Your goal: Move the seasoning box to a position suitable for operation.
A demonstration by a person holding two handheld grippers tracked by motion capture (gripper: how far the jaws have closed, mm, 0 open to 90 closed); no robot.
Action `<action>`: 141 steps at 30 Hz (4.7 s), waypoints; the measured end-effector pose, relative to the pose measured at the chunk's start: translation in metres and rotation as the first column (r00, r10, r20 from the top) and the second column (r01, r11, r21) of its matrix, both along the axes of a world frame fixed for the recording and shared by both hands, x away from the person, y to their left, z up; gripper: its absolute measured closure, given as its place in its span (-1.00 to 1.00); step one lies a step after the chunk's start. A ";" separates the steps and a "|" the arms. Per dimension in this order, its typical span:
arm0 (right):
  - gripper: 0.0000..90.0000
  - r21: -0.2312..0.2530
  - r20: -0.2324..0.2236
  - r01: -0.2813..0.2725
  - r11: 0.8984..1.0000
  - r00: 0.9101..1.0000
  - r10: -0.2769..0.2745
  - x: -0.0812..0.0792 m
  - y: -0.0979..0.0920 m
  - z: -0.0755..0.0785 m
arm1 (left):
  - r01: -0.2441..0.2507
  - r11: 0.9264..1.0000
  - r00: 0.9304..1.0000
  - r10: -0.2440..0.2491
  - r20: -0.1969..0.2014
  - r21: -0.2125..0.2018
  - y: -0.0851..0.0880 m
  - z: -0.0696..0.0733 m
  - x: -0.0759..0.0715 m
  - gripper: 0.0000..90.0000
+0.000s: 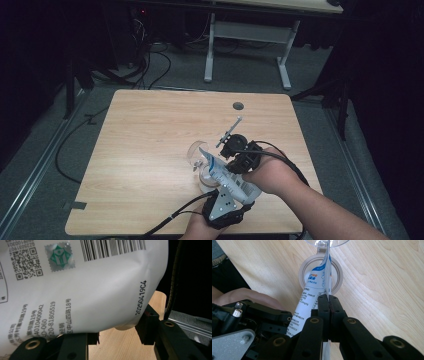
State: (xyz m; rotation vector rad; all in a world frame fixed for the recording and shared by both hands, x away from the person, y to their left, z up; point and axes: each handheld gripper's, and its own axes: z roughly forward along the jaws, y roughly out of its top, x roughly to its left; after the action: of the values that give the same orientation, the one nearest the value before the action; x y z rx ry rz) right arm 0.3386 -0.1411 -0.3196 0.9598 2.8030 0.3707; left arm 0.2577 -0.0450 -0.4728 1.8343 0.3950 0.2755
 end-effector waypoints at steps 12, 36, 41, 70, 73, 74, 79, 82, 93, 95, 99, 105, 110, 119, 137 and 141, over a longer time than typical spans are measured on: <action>1.00 0.003 -0.003 0.001 1.000 1.000 0.000 0.000 0.001 0.000 | 0.000 1.000 1.000 0.000 0.002 -0.001 0.001 0.001 0.000 0.33; 1.00 0.000 0.001 -0.008 1.000 1.000 0.008 0.002 0.003 0.002 | -0.006 1.000 1.000 0.006 0.001 -0.010 0.002 0.001 0.001 0.33; 1.00 -0.006 0.002 -0.007 1.000 1.000 0.007 0.002 0.003 0.002 | -0.003 1.000 1.000 0.003 0.002 -0.010 0.001 0.001 0.000 0.31; 1.00 -0.005 0.007 -0.011 1.000 1.000 0.011 0.002 0.004 0.001 | 0.001 1.000 1.000 -0.001 0.004 -0.012 0.000 0.001 -0.001 0.28; 1.00 -0.006 0.006 -0.011 1.000 1.000 0.011 0.002 0.004 0.001 | 0.002 1.000 1.000 -0.002 0.004 -0.011 0.001 0.001 0.000 0.29; 1.00 -0.005 0.007 -0.011 1.000 1.000 0.011 0.002 0.004 0.001 | 0.002 1.000 1.000 -0.002 0.004 -0.011 0.001 0.002 0.000 0.29; 1.00 -0.006 0.006 -0.011 1.000 1.000 0.012 0.002 0.004 0.001 | 0.002 1.000 1.000 -0.002 0.003 -0.015 0.000 0.002 -0.001 0.29; 1.00 -0.005 0.006 -0.011 1.000 1.000 0.011 0.002 0.004 0.001 | 0.002 1.000 1.000 -0.002 0.004 -0.016 0.001 0.002 -0.001 0.29; 1.00 -0.003 0.005 -0.011 1.000 1.000 0.011 0.002 0.005 0.001 | 0.002 1.000 1.000 -0.002 0.004 -0.016 0.001 0.003 -0.001 0.29; 1.00 -0.003 0.005 -0.012 1.000 1.000 0.012 0.002 0.005 0.001 | 0.002 1.000 1.000 -0.002 0.003 -0.015 0.001 0.003 -0.001 0.29; 1.00 -0.002 0.005 -0.011 1.000 1.000 0.011 0.002 0.005 0.000 | 0.002 1.000 1.000 -0.002 0.004 -0.016 0.001 0.003 -0.001 0.29; 1.00 0.001 0.005 -0.012 1.000 1.000 0.012 0.002 0.005 0.000 | 0.001 1.000 1.000 -0.001 0.006 -0.016 0.001 0.003 -0.001 0.29; 1.00 0.000 0.005 -0.013 1.000 1.000 0.013 0.002 0.005 0.000 | 0.002 1.000 1.000 -0.002 0.002 -0.020 0.001 0.003 -0.001 0.29; 1.00 -0.003 0.007 -0.014 1.000 1.000 0.014 0.002 0.006 0.001 | 0.004 1.000 1.000 -0.004 0.005 -0.019 0.002 0.004 -0.001 0.28; 1.00 -0.005 0.012 -0.012 1.000 1.000 0.012 0.003 0.006 0.002 | 0.005 1.000 1.000 -0.005 0.006 -0.021 0.002 0.004 -0.001 0.27; 1.00 -0.006 0.011 -0.012 1.000 1.000 0.012 0.003 0.006 0.002 | 0.007 1.000 1.000 -0.006 0.006 -0.020 0.002 0.004 -0.001 0.26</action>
State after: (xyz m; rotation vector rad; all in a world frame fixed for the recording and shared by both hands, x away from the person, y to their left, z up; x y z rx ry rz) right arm 0.3418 -0.1352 -0.3176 0.9373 2.7996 0.3682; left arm 0.2571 -0.0433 -0.4693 1.8149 0.3866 0.2714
